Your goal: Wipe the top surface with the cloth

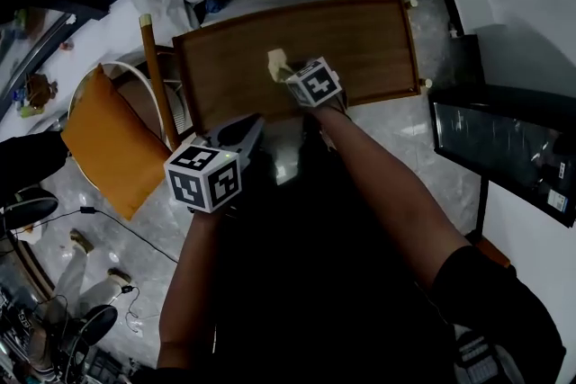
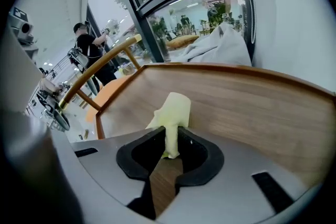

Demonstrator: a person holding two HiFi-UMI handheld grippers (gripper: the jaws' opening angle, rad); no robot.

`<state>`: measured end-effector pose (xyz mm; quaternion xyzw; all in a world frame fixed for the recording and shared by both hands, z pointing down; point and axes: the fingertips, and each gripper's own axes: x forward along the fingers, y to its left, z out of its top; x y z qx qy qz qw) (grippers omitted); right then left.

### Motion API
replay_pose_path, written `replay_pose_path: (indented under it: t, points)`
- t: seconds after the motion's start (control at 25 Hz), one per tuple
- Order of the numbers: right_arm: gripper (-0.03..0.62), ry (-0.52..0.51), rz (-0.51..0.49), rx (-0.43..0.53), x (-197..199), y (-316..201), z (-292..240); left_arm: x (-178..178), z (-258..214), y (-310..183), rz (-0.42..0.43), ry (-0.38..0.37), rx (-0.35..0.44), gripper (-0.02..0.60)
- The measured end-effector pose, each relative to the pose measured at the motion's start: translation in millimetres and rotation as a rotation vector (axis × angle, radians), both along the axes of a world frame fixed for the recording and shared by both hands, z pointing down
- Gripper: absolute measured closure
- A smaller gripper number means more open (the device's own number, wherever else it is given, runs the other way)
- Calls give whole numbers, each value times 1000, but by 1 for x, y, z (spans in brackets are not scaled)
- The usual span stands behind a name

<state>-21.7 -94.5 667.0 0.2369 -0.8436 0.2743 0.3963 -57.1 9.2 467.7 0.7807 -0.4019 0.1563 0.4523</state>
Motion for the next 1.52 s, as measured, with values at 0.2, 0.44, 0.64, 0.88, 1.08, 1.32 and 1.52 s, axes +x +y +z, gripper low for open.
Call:
replay_pose_path:
  t: [0.2, 0.44, 0.64, 0.88, 1.08, 1.32, 1.52]
  points:
    - [516, 12, 50, -7, 56, -13, -5, 34, -1, -24, 8, 16, 13, 568]
    - [516, 39, 92, 11, 120, -31, -6, 73, -1, -42, 20, 29, 17, 568]
    - [516, 60, 123, 34, 165, -45, -9, 97, 6, -50, 9, 41, 11, 568]
    - [516, 87, 180, 72, 218, -60, -9, 121, 9, -54, 18, 53, 7, 568]
    - [516, 108, 249, 73, 250, -69, -17, 137, 8, -55, 35, 61, 9, 568]
    - [516, 197, 368, 61, 288, -75, -25, 146, 8, -51, 51, 70, 8, 568]
    - [516, 246, 410, 42, 300, -78, -26, 149, 5, -47, 59, 85, 12, 568]
